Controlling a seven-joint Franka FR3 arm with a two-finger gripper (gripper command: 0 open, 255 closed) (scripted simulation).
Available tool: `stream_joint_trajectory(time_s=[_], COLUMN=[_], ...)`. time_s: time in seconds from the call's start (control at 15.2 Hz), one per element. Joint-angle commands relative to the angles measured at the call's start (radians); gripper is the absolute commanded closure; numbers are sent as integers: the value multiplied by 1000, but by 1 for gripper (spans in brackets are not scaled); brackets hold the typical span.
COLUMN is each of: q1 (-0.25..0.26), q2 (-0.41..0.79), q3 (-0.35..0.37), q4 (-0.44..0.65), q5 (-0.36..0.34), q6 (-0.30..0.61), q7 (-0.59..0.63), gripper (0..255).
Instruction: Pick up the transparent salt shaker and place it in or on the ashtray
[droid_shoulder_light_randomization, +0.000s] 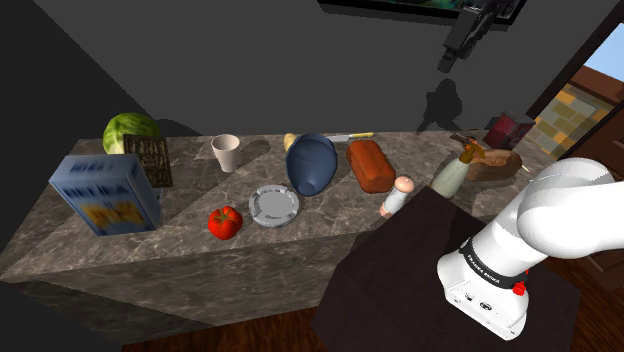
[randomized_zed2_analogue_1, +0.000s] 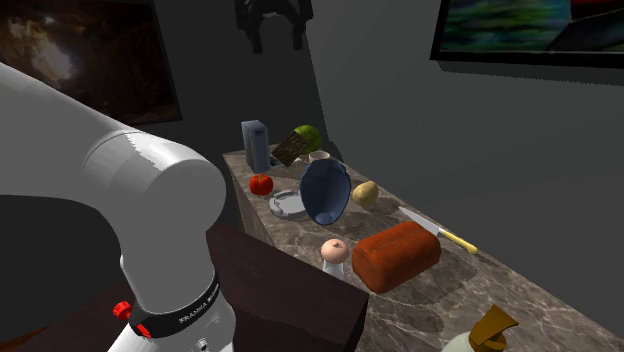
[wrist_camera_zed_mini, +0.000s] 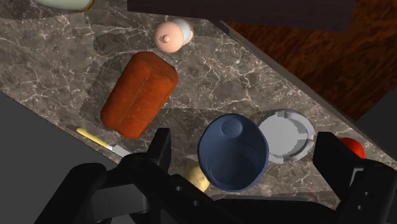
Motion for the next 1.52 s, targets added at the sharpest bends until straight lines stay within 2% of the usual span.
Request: stream_joint_trajectory(time_s=[0.0,0.4,0.79,1.12,1.45], q1=[0,-13,-39,-72,-115], q2=[0,-46,-43,14,139], q3=[0,-44,-94,-141,-192], q4=[0,-221,-410,-539,-634], q5=[0,-32,-74,-119,-173], q6=[0,175,368,556,777], q7=[0,-35,-69,-98,-124], gripper=[0,0,0,0,0])
